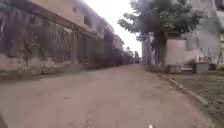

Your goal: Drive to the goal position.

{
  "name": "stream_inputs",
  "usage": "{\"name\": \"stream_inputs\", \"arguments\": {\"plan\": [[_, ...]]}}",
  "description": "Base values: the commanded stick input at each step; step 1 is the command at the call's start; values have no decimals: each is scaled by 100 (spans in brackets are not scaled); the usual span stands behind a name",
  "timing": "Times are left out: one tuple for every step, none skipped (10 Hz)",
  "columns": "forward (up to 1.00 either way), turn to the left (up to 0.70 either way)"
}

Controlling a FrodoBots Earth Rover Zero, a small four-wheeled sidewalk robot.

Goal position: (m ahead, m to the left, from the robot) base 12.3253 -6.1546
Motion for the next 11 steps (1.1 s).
{"name": "stream_inputs", "arguments": {"plan": [[100,0],[100,0],[100,0],[100,0],[100,0],[100,0],[100,0],[100,0],[100,0],[100,0],[100,0]]}}
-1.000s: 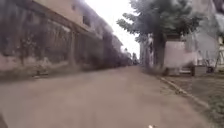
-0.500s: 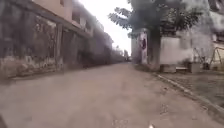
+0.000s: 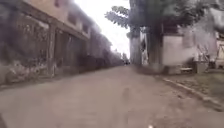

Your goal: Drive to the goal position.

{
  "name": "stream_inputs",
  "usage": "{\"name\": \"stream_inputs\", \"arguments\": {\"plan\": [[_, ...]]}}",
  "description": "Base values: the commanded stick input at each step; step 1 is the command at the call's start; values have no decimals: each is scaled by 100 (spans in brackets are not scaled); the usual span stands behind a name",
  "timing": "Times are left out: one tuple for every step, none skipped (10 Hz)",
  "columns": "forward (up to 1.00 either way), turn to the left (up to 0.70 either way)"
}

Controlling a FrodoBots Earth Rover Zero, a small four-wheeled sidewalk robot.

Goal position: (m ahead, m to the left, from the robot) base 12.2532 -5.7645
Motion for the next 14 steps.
{"name": "stream_inputs", "arguments": {"plan": [[100,0],[100,0],[100,0],[100,-14],[100,-14],[100,-14],[100,-14],[100,-7],[100,0],[100,0],[100,0],[100,0],[100,0],[100,0]]}}
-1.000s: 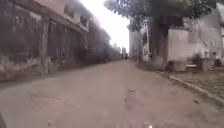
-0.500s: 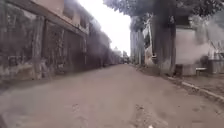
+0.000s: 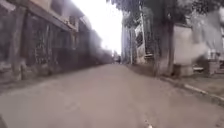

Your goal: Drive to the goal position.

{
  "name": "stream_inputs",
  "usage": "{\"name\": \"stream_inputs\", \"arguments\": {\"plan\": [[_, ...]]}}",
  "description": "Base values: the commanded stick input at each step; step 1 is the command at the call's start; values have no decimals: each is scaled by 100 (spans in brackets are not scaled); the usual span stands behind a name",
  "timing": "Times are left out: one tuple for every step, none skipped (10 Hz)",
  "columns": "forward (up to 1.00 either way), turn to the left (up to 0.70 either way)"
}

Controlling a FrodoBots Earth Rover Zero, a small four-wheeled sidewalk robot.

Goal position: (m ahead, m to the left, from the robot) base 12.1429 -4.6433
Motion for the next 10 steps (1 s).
{"name": "stream_inputs", "arguments": {"plan": [[100,0],[100,0],[100,0],[100,14],[100,14],[100,14],[100,14],[100,14],[100,14],[100,14]]}}
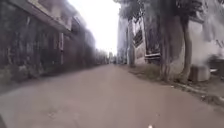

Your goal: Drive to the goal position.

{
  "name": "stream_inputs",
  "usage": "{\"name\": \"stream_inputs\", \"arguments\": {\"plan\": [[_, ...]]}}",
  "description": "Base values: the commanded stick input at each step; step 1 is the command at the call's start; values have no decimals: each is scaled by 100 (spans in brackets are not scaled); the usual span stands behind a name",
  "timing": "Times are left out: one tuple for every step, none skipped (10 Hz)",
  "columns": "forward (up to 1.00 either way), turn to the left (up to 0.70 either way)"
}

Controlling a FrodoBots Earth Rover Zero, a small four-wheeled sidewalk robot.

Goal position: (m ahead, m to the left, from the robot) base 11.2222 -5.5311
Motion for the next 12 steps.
{"name": "stream_inputs", "arguments": {"plan": [[100,14],[100,9],[100,0],[100,0],[100,0],[100,0],[100,0],[100,0],[100,0],[100,0],[100,0],[100,0]]}}
